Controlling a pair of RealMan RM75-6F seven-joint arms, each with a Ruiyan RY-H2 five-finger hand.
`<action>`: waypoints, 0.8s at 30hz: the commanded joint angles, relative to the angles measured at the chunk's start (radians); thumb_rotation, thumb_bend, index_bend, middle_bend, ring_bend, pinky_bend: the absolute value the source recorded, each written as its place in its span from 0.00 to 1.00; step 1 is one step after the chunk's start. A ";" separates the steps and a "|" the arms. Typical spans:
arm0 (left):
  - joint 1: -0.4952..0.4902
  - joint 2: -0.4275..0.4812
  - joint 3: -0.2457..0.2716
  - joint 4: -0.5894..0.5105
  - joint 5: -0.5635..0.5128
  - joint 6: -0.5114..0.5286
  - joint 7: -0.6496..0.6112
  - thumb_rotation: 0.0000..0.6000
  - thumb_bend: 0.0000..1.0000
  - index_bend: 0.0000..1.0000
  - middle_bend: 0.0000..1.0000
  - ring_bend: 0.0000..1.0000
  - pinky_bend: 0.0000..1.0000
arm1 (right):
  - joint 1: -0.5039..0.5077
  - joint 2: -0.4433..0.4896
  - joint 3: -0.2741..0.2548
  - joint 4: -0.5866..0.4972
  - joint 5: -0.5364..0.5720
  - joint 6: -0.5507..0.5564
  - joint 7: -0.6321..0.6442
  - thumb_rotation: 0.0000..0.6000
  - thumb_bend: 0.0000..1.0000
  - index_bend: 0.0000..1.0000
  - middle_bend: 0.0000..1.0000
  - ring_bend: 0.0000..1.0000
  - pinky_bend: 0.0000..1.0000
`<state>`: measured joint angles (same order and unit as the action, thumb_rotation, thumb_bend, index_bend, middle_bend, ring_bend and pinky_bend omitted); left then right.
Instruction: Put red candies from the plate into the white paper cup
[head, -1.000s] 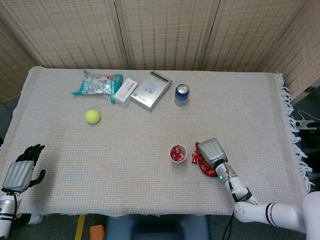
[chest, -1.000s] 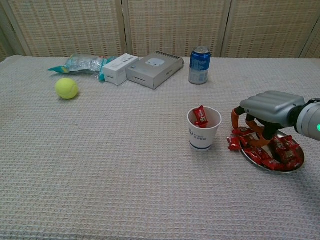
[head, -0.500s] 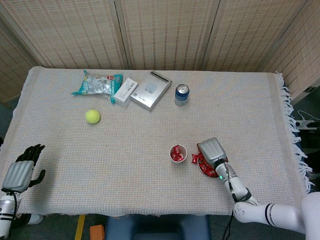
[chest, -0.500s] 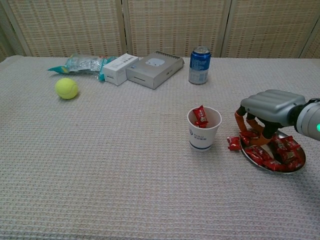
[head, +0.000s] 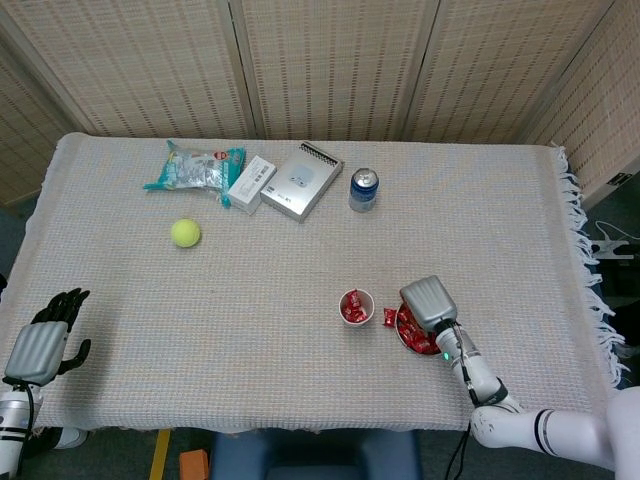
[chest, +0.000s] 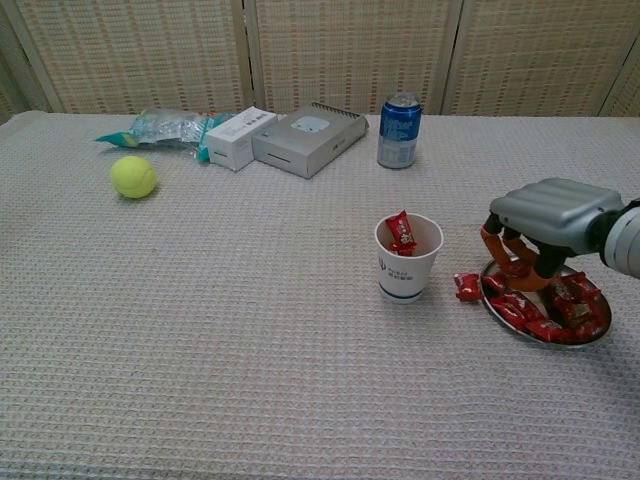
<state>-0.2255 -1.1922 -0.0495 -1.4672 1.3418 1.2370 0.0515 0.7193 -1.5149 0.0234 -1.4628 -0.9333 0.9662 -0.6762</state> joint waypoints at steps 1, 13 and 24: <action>0.001 -0.001 0.000 0.000 0.001 0.002 0.001 1.00 0.45 0.00 0.00 0.00 0.20 | -0.004 0.006 0.003 -0.004 -0.005 0.003 0.008 1.00 0.20 0.63 0.76 0.77 1.00; -0.002 -0.005 0.000 0.001 -0.004 -0.004 0.011 1.00 0.45 0.00 0.00 0.00 0.20 | -0.008 0.119 0.071 -0.184 -0.081 0.033 0.118 1.00 0.20 0.63 0.76 0.77 1.00; -0.001 0.001 -0.001 -0.001 -0.005 -0.004 0.001 1.00 0.45 0.00 0.00 0.00 0.20 | 0.072 0.089 0.138 -0.306 -0.014 0.049 0.017 1.00 0.20 0.61 0.76 0.78 1.00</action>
<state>-0.2265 -1.1917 -0.0507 -1.4681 1.3369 1.2331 0.0525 0.7762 -1.4097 0.1535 -1.7646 -0.9651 1.0139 -0.6410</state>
